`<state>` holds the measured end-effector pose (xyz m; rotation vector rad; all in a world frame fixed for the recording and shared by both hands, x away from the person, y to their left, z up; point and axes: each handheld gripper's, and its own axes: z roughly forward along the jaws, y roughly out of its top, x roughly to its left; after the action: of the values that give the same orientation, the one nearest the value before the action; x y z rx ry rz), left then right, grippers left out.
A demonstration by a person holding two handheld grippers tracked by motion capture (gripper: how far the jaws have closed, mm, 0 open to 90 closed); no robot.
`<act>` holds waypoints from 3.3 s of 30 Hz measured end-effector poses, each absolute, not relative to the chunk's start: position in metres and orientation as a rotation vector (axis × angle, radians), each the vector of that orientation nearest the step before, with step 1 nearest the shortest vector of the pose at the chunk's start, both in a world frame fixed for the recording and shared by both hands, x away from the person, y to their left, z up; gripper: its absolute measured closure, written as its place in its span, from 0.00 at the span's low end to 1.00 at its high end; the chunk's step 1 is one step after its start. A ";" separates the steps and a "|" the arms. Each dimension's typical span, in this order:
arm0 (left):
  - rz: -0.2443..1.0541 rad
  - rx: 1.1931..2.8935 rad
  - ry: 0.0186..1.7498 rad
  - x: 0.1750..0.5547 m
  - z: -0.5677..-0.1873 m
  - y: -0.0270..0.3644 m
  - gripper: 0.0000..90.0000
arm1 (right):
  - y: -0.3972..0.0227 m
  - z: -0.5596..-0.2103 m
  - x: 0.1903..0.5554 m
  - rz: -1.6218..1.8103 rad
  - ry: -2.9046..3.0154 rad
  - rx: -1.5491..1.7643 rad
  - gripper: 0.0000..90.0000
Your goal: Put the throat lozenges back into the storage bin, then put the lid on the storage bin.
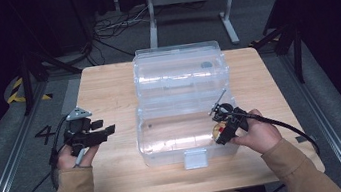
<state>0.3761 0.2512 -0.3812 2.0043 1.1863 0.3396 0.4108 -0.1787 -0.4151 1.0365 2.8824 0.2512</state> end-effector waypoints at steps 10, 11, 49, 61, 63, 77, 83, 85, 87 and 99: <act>0.341 2.005 1.186 0.376 -0.381 0.251 0.51 | -0.179 -0.413 0.409 0.263 2.879 1.027 0.18; 0.341 2.007 1.184 0.376 -0.381 0.251 0.51 | -0.180 -0.412 0.409 0.267 2.882 1.025 0.17; 0.266 1.996 1.089 0.386 -0.380 0.235 0.52 | -0.257 -0.324 0.399 1.287 2.492 1.034 0.26; 0.223 1.973 1.042 0.375 -0.376 0.233 0.52 | -0.273 -0.308 0.430 1.408 2.420 0.964 0.41; 0.227 1.983 1.033 0.374 -0.376 0.233 0.52 | -0.275 -0.305 0.437 1.401 2.402 0.968 0.43; 0.214 2.021 0.989 0.370 -0.373 0.222 0.54 | -0.259 -0.299 0.475 1.335 2.417 0.914 0.46; 0.201 2.027 0.981 0.370 -0.373 0.221 0.54 | -0.250 -0.303 0.488 1.324 2.456 0.900 0.49; 0.201 2.033 0.972 0.370 -0.373 0.220 0.54 | -0.246 -0.306 0.493 1.320 2.479 0.880 0.52; 0.195 2.037 0.966 0.369 -0.372 0.219 0.55 | -0.244 -0.308 0.495 1.321 2.490 0.860 0.55; 0.123 2.044 0.922 0.369 -0.371 0.215 0.60 | -0.231 -0.319 0.505 1.266 2.605 0.782 0.73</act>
<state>0.3686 0.2148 -0.3715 2.0440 0.9223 0.1234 0.5052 -0.2315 -0.3194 0.7815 2.6047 1.2655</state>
